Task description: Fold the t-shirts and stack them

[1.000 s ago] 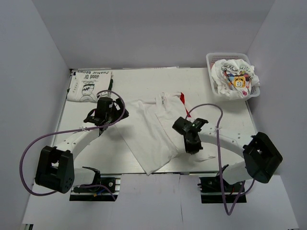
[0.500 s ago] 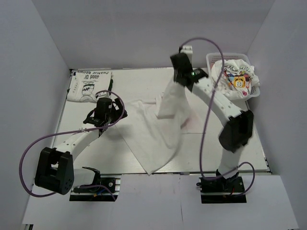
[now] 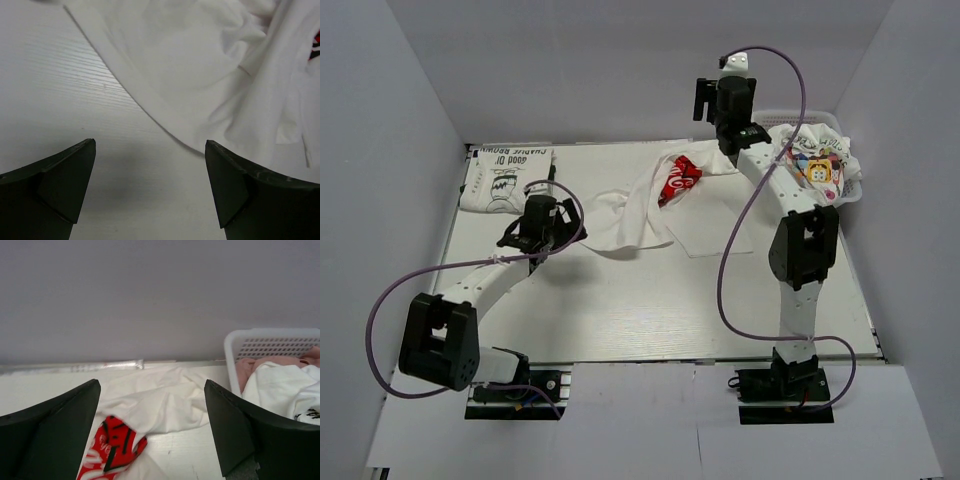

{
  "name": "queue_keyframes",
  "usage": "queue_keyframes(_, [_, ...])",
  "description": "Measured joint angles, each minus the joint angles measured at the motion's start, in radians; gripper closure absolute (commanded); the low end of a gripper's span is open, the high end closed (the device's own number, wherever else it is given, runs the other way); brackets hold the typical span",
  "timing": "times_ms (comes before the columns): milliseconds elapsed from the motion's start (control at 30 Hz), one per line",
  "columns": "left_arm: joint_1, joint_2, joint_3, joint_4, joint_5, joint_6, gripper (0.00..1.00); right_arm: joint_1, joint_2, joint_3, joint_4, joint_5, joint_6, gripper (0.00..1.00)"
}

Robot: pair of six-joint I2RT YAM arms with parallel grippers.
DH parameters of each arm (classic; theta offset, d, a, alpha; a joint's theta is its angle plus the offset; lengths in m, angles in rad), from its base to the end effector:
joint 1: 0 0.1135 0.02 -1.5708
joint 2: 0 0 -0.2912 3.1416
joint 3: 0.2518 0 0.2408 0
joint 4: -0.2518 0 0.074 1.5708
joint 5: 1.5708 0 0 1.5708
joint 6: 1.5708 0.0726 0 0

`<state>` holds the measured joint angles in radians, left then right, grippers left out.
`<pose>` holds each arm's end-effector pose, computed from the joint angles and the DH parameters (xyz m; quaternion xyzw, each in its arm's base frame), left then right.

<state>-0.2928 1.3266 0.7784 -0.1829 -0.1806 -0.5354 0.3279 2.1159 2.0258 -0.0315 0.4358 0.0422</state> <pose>0.2797 -0.0707 0.2286 -0.1465 0.8983 -0.0880 0.4048 0.5281 0.1473 0.3843 0.0378 0.7440 -0.0400 0.6659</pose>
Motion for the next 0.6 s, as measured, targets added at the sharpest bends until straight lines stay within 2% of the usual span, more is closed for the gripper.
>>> queue_keyframes(133, [-0.009,0.028,0.029,0.006,0.126,0.034,0.0,0.029,-0.118,-0.066,-0.09,-0.083,0.016,0.1])
queue_keyframes(267, [-0.039,0.037,0.038,0.014,0.259,0.062,0.0,0.032,-0.279,-0.245,-0.147,-0.11,0.086,0.1])
queue_keyframes(400, [-0.148,0.113,0.124,0.007,0.328,0.109,0.0,0.017,-0.41,-0.526,-0.172,-0.132,0.195,0.1])
queue_keyframes(600, [-0.36,0.324,0.348,-0.044,0.292,0.192,0.0,-0.012,-0.431,-0.803,-0.228,-0.178,0.302,0.1])
